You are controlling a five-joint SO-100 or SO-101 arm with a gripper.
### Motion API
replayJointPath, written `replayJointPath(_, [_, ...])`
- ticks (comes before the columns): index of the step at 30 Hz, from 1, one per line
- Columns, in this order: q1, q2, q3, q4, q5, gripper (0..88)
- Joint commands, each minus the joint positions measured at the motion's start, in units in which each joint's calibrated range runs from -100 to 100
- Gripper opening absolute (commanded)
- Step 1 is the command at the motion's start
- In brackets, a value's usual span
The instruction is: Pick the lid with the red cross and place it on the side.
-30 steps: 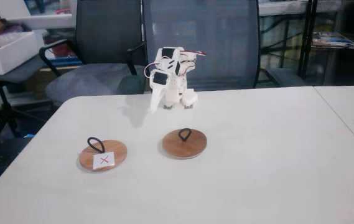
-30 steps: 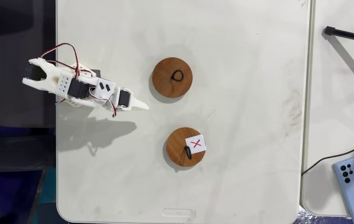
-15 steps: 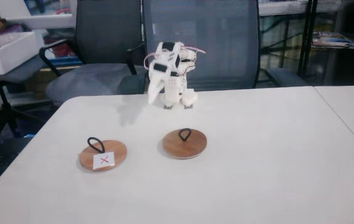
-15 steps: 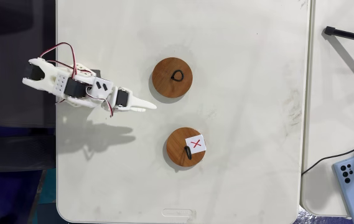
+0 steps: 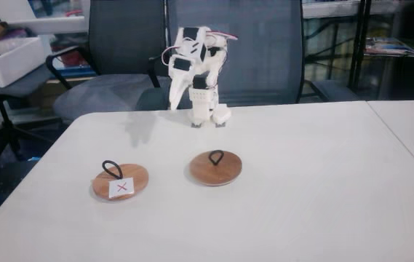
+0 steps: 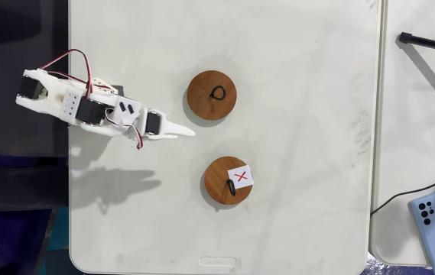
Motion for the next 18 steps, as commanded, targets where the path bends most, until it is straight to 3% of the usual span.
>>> replayJointPath(1, [0.1, 5.6, -10.6, 1.8, 0.0, 24.3])
replayJointPath(8, [0.3, 15.3, -22.1, 7.0, -0.6, 24.3])
replayJointPath(18, [0.3, 26.8, -32.3, 12.1, -7.3, 24.3])
